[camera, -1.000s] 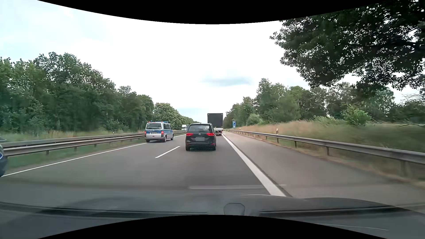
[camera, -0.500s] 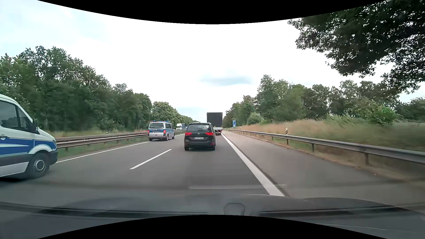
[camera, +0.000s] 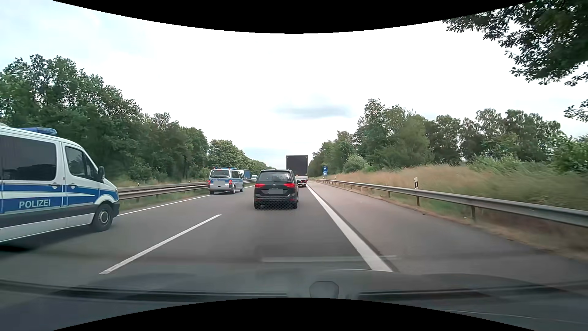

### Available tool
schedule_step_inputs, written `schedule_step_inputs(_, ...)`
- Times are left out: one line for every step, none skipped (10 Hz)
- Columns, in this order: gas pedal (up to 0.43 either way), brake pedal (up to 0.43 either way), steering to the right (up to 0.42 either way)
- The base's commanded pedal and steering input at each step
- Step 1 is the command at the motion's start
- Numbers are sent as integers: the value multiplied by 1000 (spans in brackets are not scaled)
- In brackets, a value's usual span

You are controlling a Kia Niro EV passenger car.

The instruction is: Follow the waypoints while adhering to traffic rules and regulations

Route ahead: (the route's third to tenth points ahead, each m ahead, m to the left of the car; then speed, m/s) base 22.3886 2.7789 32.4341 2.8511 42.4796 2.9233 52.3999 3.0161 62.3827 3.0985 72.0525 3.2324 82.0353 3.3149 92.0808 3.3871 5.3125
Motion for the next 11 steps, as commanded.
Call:
schedule_step_inputs(118, 0, -4)
schedule_step_inputs(118, 0, -4)
schedule_step_inputs(110, 0, -4)
schedule_step_inputs(110, 0, -4)
schedule_step_inputs(110, 0, -4)
schedule_step_inputs(98, 0, -4)
schedule_step_inputs(98, 0, -4)
schedule_step_inputs(98, 0, -4)
schedule_step_inputs(98, 0, -4)
schedule_step_inputs(87, 0, -4)
schedule_step_inputs(87, 0, -4)
